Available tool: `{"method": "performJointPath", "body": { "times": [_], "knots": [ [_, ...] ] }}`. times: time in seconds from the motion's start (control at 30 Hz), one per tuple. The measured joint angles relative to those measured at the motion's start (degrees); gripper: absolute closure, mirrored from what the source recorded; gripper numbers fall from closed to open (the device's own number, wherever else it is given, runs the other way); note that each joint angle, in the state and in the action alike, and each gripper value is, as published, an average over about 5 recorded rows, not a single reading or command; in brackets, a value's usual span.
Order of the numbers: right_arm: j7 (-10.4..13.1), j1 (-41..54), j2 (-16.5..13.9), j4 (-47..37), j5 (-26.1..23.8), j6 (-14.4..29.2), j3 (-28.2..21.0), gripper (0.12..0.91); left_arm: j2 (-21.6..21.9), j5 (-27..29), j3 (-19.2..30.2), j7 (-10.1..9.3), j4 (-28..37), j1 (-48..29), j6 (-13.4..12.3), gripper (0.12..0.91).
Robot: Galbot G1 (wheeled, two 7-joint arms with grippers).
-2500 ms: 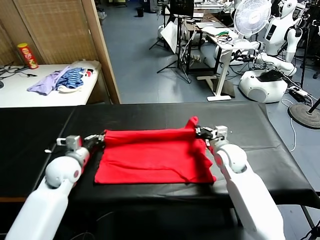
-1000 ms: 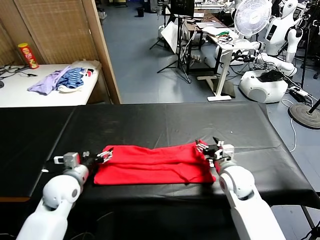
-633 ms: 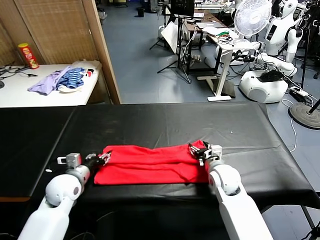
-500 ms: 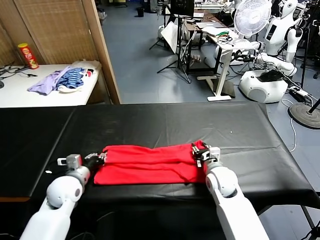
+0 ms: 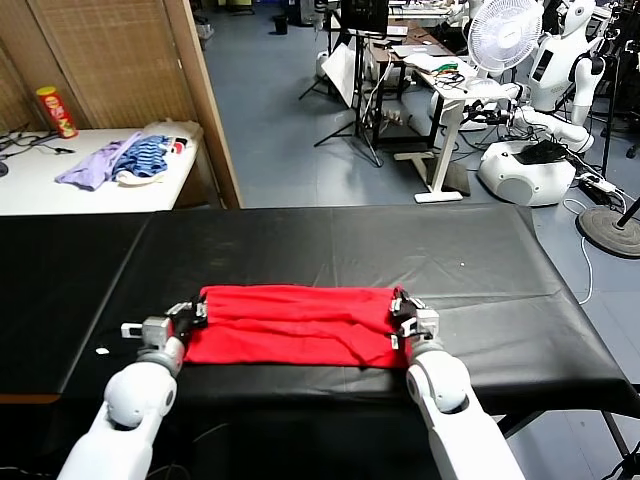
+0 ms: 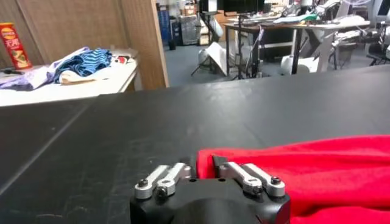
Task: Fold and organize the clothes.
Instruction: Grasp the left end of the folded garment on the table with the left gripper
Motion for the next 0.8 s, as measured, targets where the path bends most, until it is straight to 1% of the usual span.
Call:
{"method": "performJointPath", "body": {
  "times": [0.03,0.07,0.13,0.17,0.3,0.4,0.47,0.53,0.67,0.7,0.8],
  "knots": [
    [-0.16,-0.63,-0.17,1.24,0.06,0.00,0.36,0.283,0.11,-0.93,-0.29,0.13,-0.35,0.24,0.29,0.395],
    [-0.33,-1.30,-0.33,2.48,0.16,0.02,0.71,0.253,0.19,-1.93,-0.61,0.20,-0.73,0.51,0.57,0.347],
    [-0.62,-2.56,-0.61,4.58,0.34,0.16,1.31,0.235,0.21,-3.78,-1.34,0.22,-1.48,1.20,0.97,0.274],
    [-0.74,-3.13,-0.71,5.41,0.41,0.27,1.54,0.231,0.13,-4.77,-1.74,0.24,-1.84,1.64,1.09,0.253],
    [-1.02,-4.79,-0.82,7.16,0.44,0.68,1.93,0.228,-0.49,-8.06,-3.31,0.46,-2.82,3.99,1.11,0.234],
    [-1.17,-5.29,-0.65,7.81,0.36,0.82,1.80,0.227,-1.20,-8.57,-4.01,0.94,-3.06,5.93,0.70,0.253],
    [-1.24,-5.38,-0.48,8.16,0.26,0.84,1.58,0.227,-1.71,-8.35,-4.25,1.43,-3.16,7.08,0.23,0.312],
    [-1.26,-5.39,-0.31,8.43,0.16,0.84,1.34,0.227,-2.24,-7.65,-4.35,1.93,-3.23,8.00,-0.34,0.398],
    [-1.25,-5.52,-0.12,8.88,-0.08,0.85,1.18,0.227,-3.40,-5.45,-4.31,2.28,-3.29,8.98,-1.20,0.599],
    [-1.25,-5.62,-0.08,9.02,-0.12,0.86,1.20,0.227,-3.68,-4.84,-4.25,2.25,-3.30,9.04,-1.27,0.666],
    [-1.18,-5.97,0.05,9.53,-0.19,0.87,1.34,0.227,-4.31,-2.92,-4.00,2.29,-3.22,8.95,-1.40,0.818]
  ]
}}
